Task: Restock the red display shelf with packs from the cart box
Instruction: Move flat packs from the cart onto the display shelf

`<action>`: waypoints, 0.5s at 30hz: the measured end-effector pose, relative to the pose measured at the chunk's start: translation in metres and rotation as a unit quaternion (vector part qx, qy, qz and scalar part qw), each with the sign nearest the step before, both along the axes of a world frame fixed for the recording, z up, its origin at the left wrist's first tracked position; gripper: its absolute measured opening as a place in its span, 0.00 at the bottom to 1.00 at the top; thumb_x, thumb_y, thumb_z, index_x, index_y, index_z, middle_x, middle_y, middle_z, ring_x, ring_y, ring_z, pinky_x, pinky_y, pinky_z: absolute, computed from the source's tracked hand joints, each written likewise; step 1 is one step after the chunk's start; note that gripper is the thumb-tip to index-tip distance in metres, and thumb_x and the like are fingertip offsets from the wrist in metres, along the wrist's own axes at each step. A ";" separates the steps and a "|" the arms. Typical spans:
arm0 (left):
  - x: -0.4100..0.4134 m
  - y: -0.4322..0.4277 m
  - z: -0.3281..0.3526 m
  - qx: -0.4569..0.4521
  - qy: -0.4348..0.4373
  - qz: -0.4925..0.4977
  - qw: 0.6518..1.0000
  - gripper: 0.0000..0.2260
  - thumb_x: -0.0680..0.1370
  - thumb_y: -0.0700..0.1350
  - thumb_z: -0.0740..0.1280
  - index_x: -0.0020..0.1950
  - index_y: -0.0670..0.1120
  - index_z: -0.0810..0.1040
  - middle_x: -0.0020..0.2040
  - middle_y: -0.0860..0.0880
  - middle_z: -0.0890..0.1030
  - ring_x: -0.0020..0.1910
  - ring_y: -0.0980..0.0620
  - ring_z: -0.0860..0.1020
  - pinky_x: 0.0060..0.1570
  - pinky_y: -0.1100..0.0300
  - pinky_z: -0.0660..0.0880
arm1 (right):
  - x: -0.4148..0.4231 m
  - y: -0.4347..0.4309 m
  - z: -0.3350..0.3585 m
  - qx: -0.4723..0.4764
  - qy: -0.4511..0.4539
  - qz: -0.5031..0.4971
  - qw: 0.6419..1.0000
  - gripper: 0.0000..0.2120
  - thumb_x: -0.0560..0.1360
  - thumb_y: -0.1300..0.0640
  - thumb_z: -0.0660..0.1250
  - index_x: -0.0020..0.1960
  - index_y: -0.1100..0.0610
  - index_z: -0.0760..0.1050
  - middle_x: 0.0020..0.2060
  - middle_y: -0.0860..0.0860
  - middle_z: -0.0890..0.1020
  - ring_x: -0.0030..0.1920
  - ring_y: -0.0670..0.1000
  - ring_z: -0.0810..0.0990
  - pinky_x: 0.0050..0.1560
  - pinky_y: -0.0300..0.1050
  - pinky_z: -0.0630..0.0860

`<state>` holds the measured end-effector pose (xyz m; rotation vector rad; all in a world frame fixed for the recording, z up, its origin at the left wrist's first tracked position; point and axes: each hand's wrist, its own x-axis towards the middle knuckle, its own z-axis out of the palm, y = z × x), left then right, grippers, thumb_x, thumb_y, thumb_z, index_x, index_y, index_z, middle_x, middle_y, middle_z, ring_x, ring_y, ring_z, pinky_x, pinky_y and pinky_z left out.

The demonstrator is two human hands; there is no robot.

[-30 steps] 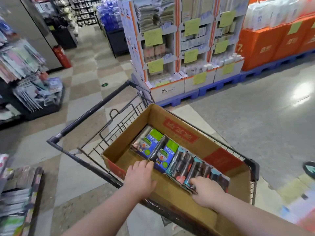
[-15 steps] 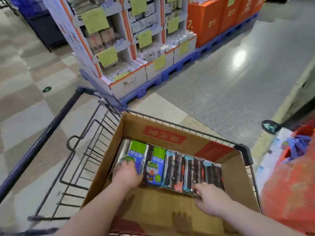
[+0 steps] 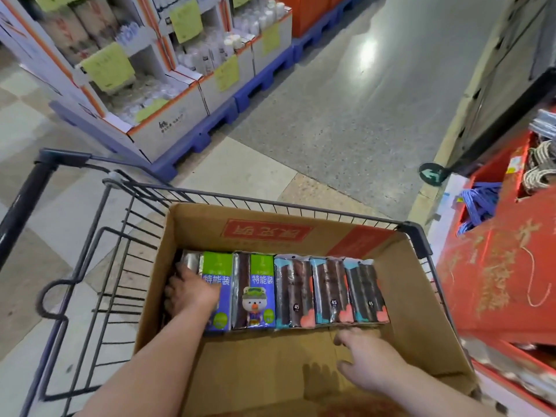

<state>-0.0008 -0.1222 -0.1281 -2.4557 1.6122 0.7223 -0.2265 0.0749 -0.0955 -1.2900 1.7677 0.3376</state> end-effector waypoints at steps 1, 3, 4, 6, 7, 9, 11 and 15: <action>-0.001 -0.002 0.000 0.001 -0.001 0.015 1.000 0.41 0.72 0.52 0.71 0.78 0.43 0.52 0.74 0.39 0.61 0.72 0.39 0.61 0.69 0.46 0.60 | 0.000 -0.002 -0.001 0.001 -0.003 0.000 1.000 0.22 0.77 0.48 0.62 0.70 0.49 0.66 0.69 0.50 0.68 0.67 0.53 0.70 0.64 0.46 0.70; -0.002 -0.005 0.000 0.001 -0.009 0.037 0.999 0.38 0.72 0.50 0.71 0.76 0.41 0.56 0.73 0.39 0.62 0.71 0.40 0.61 0.69 0.48 0.60 | 0.001 -0.006 -0.003 0.001 -0.007 0.002 1.000 0.22 0.77 0.48 0.62 0.70 0.50 0.66 0.69 0.50 0.68 0.68 0.53 0.69 0.64 0.46 0.70; -0.003 -0.005 0.001 -0.002 -0.014 0.042 0.999 0.35 0.72 0.50 0.71 0.74 0.41 0.60 0.72 0.40 0.63 0.71 0.40 0.62 0.68 0.48 0.61 | 0.003 -0.009 -0.004 -0.001 -0.010 0.002 1.000 0.22 0.77 0.49 0.62 0.70 0.50 0.66 0.69 0.50 0.69 0.68 0.53 0.69 0.64 0.46 0.70; -0.003 -0.003 0.001 -0.018 0.000 0.043 0.999 0.29 0.73 0.48 0.71 0.71 0.43 0.64 0.70 0.40 0.64 0.69 0.39 0.64 0.67 0.47 0.62 | 0.005 -0.014 -0.007 -0.002 -0.020 -0.001 1.000 0.22 0.77 0.49 0.62 0.70 0.50 0.66 0.69 0.50 0.69 0.68 0.52 0.69 0.65 0.47 0.70; -0.003 -0.001 0.002 -0.027 0.023 0.044 0.998 0.28 0.73 0.47 0.70 0.71 0.44 0.64 0.69 0.40 0.65 0.68 0.38 0.65 0.66 0.46 0.64 | 0.006 -0.016 -0.008 -0.003 -0.027 -0.003 1.000 0.22 0.77 0.49 0.62 0.70 0.50 0.66 0.69 0.50 0.70 0.68 0.52 0.69 0.65 0.48 0.70; -0.002 0.004 0.005 -0.041 0.079 0.050 0.995 0.28 0.75 0.45 0.69 0.72 0.48 0.62 0.68 0.39 0.66 0.64 0.36 0.69 0.62 0.45 0.67 | 0.009 -0.020 -0.009 -0.008 -0.038 -0.009 0.999 0.22 0.77 0.49 0.62 0.70 0.50 0.66 0.69 0.49 0.70 0.68 0.52 0.69 0.65 0.48 0.70; -0.002 0.011 0.010 -0.055 0.111 0.049 0.991 0.28 0.76 0.44 0.68 0.72 0.50 0.61 0.65 0.39 0.72 0.61 0.36 0.74 0.57 0.46 0.71 | 0.011 -0.026 -0.008 -0.020 -0.049 -0.013 0.999 0.23 0.77 0.50 0.63 0.71 0.50 0.66 0.69 0.49 0.70 0.67 0.52 0.71 0.65 0.47 0.70; -0.008 0.031 0.028 -0.099 0.189 0.087 0.973 0.25 0.75 0.44 0.70 0.69 0.48 0.65 0.58 0.42 0.78 0.57 0.39 0.77 0.51 0.53 0.71 | 0.016 -0.042 -0.006 -0.053 -0.081 -0.076 0.992 0.19 0.77 0.49 0.63 0.67 0.51 0.70 0.65 0.48 0.75 0.64 0.50 0.73 0.65 0.45 0.66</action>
